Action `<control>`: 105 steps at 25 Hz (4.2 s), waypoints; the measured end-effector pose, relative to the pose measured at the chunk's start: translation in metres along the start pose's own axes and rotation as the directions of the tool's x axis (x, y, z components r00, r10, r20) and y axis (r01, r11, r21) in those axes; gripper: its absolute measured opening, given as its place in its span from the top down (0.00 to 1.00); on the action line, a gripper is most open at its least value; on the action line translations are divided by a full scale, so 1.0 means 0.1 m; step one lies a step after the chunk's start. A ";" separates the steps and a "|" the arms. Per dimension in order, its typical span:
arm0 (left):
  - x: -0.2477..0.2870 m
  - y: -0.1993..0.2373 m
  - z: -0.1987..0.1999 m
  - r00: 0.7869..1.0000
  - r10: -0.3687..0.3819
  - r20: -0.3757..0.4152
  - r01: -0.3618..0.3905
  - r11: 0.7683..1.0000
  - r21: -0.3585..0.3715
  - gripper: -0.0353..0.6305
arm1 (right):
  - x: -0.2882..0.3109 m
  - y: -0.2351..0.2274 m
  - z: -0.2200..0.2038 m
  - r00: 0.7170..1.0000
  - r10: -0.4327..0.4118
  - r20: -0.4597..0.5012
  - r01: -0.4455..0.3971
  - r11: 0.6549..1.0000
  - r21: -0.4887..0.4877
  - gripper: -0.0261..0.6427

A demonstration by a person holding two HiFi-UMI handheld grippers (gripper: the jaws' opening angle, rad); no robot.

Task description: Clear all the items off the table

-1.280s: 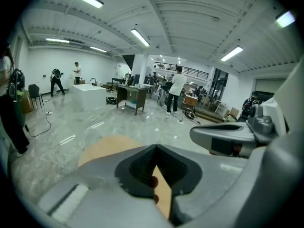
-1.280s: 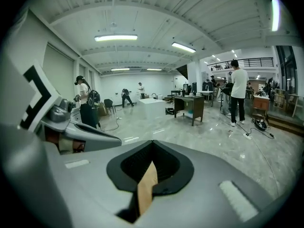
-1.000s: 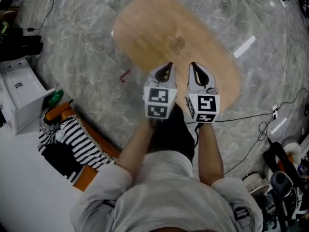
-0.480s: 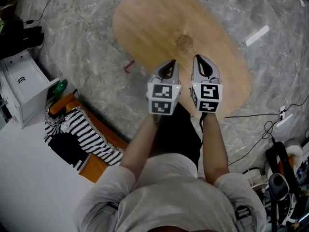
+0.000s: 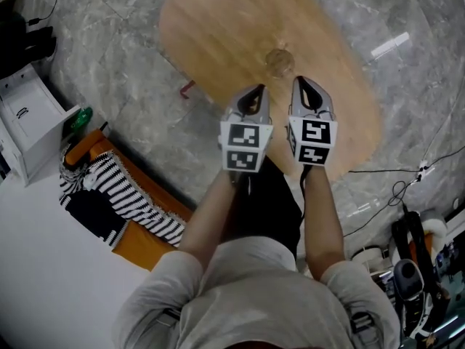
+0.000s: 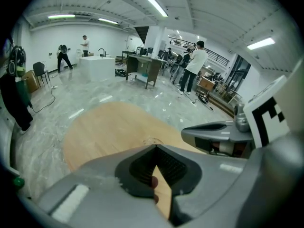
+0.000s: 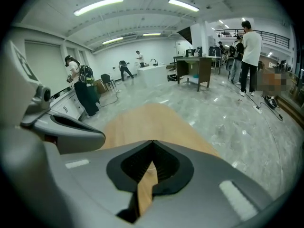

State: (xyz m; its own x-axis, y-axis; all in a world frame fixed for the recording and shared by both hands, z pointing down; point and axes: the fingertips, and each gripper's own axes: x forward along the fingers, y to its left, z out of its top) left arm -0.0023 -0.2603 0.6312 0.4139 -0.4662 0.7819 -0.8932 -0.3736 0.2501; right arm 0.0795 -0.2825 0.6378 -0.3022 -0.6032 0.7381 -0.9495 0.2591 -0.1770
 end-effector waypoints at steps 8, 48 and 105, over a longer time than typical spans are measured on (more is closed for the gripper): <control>0.21 0.01 -0.31 1.000 0.001 -0.015 -0.001 0.999 -0.039 0.92 | 0.28 -0.17 -0.29 0.997 -0.028 -0.078 0.026 0.999 -0.023 0.95; 0.31 0.22 -0.74 0.995 0.030 -0.092 -0.039 0.994 -0.099 0.92 | 1.42 -0.30 -0.68 0.967 -0.051 -0.251 -0.022 0.960 -0.279 0.88; -1.51 -0.48 -0.29 0.987 0.021 0.159 -0.029 0.998 0.047 0.92 | -1.28 0.34 0.07 0.985 -0.067 0.158 0.096 0.979 -0.179 0.91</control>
State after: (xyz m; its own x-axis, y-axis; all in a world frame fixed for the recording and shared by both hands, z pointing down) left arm -0.0270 -0.1491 0.5179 0.4180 -0.5954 0.6861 -0.8954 -0.3976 0.2005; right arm 0.0849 -0.2020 0.5326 -0.2471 -0.7310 0.6361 -0.9435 0.3312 0.0141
